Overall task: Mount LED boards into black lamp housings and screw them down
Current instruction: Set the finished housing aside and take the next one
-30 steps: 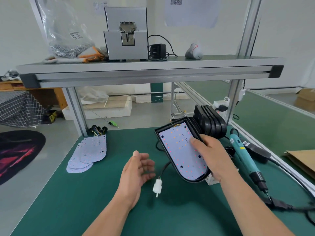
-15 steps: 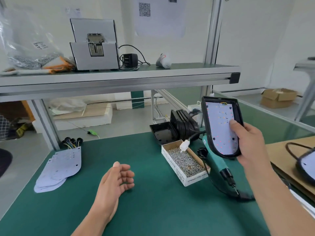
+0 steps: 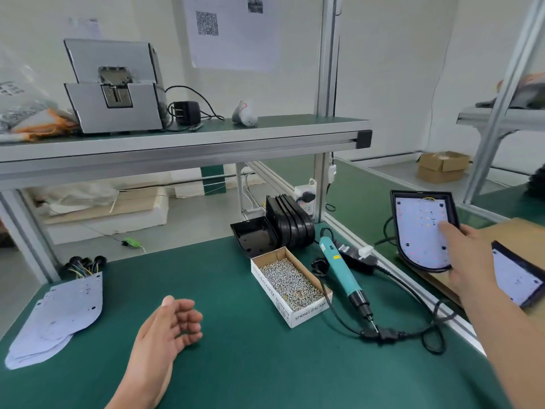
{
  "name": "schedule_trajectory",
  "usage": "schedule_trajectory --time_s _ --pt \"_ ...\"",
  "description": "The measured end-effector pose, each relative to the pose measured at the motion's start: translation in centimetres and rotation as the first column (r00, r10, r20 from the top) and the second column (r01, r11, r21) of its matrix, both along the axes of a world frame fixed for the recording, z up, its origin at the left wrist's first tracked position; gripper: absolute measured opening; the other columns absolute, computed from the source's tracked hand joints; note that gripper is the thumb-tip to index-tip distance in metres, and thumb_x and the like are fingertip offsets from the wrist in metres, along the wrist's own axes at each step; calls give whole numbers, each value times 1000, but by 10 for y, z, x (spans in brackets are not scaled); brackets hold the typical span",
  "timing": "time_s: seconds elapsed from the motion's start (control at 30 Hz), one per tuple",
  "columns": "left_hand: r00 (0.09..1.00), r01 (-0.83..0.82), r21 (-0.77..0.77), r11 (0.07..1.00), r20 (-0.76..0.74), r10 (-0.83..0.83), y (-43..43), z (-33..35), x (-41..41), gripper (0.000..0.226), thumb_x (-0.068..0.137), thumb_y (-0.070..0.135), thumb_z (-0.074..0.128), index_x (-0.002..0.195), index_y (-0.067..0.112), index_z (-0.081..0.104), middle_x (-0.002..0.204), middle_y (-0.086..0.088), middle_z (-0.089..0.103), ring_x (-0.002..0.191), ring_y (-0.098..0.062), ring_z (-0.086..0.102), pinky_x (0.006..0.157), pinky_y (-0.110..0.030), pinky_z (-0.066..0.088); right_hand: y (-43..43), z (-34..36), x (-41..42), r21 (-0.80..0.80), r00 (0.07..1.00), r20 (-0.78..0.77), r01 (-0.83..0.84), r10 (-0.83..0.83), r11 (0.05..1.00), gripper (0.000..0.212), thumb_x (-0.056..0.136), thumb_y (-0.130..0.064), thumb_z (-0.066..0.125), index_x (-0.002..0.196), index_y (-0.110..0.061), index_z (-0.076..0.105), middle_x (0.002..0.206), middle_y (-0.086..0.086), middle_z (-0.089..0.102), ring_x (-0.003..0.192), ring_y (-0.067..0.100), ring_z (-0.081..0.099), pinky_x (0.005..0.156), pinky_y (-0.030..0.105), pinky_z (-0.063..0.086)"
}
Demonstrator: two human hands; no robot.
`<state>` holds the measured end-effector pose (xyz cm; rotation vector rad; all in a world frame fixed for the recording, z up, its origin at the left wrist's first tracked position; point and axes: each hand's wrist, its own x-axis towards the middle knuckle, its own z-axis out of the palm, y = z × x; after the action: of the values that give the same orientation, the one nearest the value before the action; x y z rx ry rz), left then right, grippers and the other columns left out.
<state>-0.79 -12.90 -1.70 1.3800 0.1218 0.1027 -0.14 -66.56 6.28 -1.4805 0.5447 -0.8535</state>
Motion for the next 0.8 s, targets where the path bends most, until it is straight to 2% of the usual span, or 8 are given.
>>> schedule_trajectory --time_s 0.1,0.27,0.33,0.4,0.47,0.6,0.67,0.8 --pt "1000 1 -5 1000 -3 -1 0 -1 2 52 113 42 41 116 -4 66 88 -18 74 71 -24 69 75 -48 55 -15 -3 -3 -16 992 -62 107 -108 994 19 88 -37 62 91 -18 64 77 2 56 80 23 49 75 39 36" --pt "1000 -2 0 1000 10 2 1 -2 2 52 112 43 43 115 -3 67 89 -20 74 72 -25 69 75 -48 56 -36 -10 2 -102 963 -152 209 -223 973 23 82 -29 50 92 -9 57 84 12 51 81 27 47 71 38 36" --pt "1000 -2 1 1000 13 2 1 -2 1 52 112 43 43 115 -3 67 89 -20 74 72 -25 69 75 -48 56 -44 -13 5 -186 931 -210 263 -300 947 31 85 -18 47 110 -2 56 103 21 58 90 38 57 75 46 47" --pt "1000 0 4 1000 16 0 0 -2 1 52 113 43 43 116 -4 67 89 -20 74 72 -25 70 75 -48 56 -48 -15 7 -281 875 -316 282 -366 917 45 90 -3 46 135 3 45 135 30 49 105 48 56 89 58 51" --pt "1000 1 6 1000 20 -1 0 -2 0 52 113 43 42 116 -3 67 90 -19 75 72 -25 70 75 -48 56 -47 -16 6 -377 826 -380 272 -415 885 50 91 7 47 139 2 39 144 32 34 112 53 48 92 60 49" --pt "1000 8 6 1000 13 -8 0 -1 -1 53 112 43 42 116 -3 67 90 -19 75 73 -25 70 76 -48 56 -42 -24 5 -501 786 -422 214 -452 839 64 87 9 51 146 -2 28 149 32 27 128 55 32 97 61 43" --pt "1000 8 6 1000 12 -8 0 0 -2 53 112 44 43 116 -3 67 91 -19 74 74 -26 70 77 -49 56 -44 -27 4 -580 760 -440 166 -478 797 74 86 5 56 151 -1 24 148 35 29 126 55 33 100 63 41" --pt "1000 11 4 1000 18 -11 0 2 -3 54 111 45 43 116 -2 67 93 -20 74 77 -27 69 78 -49 56 -52 -27 5 -682 704 -495 47 -509 730 76 87 -5 66 150 4 25 142 37 34 120 54 37 102 61 39"
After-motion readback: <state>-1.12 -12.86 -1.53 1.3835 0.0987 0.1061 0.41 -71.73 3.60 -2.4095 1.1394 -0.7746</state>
